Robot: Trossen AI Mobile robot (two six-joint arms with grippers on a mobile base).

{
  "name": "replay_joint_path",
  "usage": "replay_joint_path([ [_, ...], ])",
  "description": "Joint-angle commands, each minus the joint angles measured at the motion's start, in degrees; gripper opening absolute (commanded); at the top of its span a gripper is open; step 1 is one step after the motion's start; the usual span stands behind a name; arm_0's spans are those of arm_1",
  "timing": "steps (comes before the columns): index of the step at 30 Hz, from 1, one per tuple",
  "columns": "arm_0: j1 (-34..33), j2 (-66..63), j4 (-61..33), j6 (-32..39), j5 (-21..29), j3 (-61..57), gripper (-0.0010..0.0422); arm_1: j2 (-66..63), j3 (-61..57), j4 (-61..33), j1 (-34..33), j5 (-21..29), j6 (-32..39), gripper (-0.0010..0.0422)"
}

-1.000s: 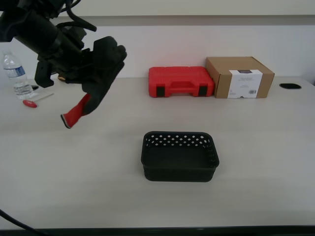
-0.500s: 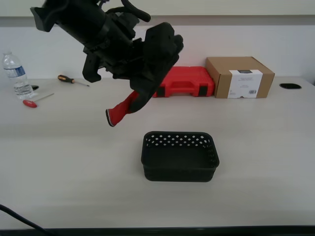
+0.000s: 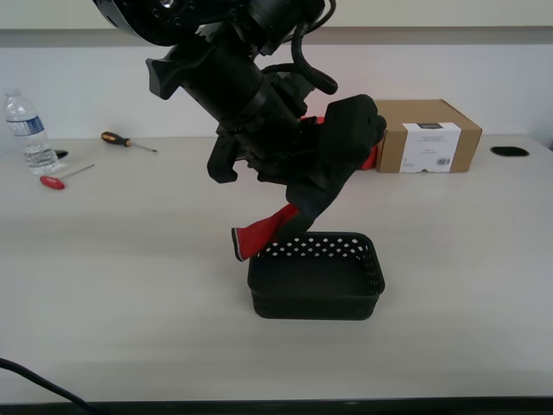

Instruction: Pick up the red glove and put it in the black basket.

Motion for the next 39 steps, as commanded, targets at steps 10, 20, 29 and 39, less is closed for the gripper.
replay_joint_path([
  [10,0.0,0.0,0.2,0.2,0.0,0.1,0.0000,-0.1,1.6,-0.2,0.0,-2.7,1.7,0.0366],
  [20,0.0,0.0,0.2,0.2,0.0,0.1,0.0000,-0.1,1.6,0.0,0.4,-1.5,4.0,0.0201],
  [29,0.0,0.0,0.2,0.2,0.0,0.1,0.0000,-0.2,1.7,-3.5,1.7,-5.8,6.8,0.0228],
  [39,0.0,0.0,0.2,0.2,0.0,0.1,0.0000,-3.3,1.7,-8.3,5.9,-6.7,9.9,0.0197],
])
